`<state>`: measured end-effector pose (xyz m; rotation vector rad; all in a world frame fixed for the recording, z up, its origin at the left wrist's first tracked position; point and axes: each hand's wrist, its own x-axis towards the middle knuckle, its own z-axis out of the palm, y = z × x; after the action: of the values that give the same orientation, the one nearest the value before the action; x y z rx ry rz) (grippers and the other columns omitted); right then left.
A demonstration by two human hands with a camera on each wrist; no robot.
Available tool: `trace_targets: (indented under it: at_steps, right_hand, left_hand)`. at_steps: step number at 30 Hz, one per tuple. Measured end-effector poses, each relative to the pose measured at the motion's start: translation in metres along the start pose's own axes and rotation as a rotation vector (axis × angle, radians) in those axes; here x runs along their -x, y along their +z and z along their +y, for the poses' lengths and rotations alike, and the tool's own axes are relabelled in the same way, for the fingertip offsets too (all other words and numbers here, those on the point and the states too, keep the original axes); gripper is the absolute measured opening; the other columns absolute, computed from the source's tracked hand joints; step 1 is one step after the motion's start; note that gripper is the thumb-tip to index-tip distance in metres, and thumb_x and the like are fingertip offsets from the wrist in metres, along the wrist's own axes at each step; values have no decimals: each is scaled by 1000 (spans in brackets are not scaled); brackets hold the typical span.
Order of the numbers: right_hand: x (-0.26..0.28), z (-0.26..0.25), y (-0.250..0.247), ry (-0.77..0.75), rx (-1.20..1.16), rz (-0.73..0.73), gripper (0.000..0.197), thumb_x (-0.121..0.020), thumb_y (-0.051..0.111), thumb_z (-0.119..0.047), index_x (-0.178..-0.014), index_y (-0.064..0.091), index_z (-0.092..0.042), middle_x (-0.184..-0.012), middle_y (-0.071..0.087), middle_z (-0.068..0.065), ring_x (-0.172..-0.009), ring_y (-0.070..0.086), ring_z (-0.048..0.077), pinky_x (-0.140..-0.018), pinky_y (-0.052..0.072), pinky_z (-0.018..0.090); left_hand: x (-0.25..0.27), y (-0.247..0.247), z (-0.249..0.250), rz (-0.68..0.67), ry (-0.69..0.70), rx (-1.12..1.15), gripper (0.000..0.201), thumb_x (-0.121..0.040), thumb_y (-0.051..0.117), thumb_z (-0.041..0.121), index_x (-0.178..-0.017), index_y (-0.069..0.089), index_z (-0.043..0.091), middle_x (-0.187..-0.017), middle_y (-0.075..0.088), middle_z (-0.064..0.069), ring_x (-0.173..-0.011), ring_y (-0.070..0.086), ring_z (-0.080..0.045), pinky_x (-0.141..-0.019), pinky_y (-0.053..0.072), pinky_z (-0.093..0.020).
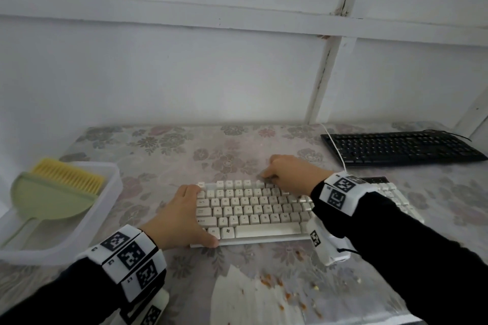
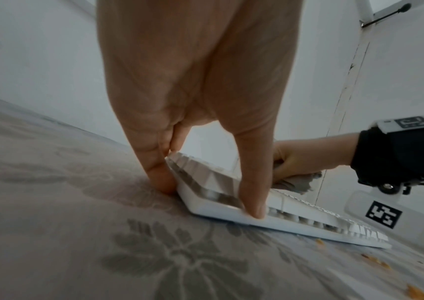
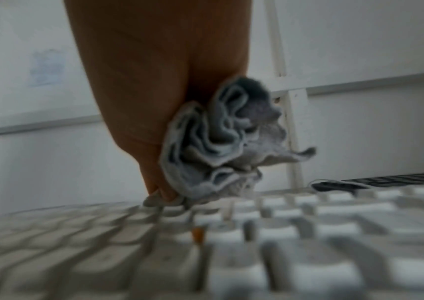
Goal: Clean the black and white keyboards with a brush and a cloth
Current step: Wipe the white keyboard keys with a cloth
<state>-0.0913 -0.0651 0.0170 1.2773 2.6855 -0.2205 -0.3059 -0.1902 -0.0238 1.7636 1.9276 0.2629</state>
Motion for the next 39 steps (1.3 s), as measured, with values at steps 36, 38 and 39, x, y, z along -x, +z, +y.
trace_targets:
  at_steps: [36,38,39]
  right_hand:
    - [-13,-60,-15,-50,-189,64,33,-100,44,-20,-74,62,-11,-59,41,-8,-48,38,4,-74,48,25]
    - [-23,-87,-14,-155,-171,32,39,-97,47,-12,-59,47,-21,-59,37,-8,-52,36,9,-73,42,30]
    - [-27,-96,-11,-183,-125,16,34,-96,48,-11,-63,55,-19,-65,41,-5,-58,41,13,-74,41,31]
  left_hand:
    - [1,-2,6,-7,-35,-29,110,-59,84,45,-143,18,18,-134,27,2,-116,37,-13,-97,38,-26]
    - [1,-2,5,-9,-39,-16,107,-58,84,44,-141,21,17,-129,30,2,-115,38,-13,-96,39,-26]
    - [0,-2,5,-9,-40,-6,104,-58,85,43,-139,24,17,-124,31,3,-113,38,-13,-95,40,-26]
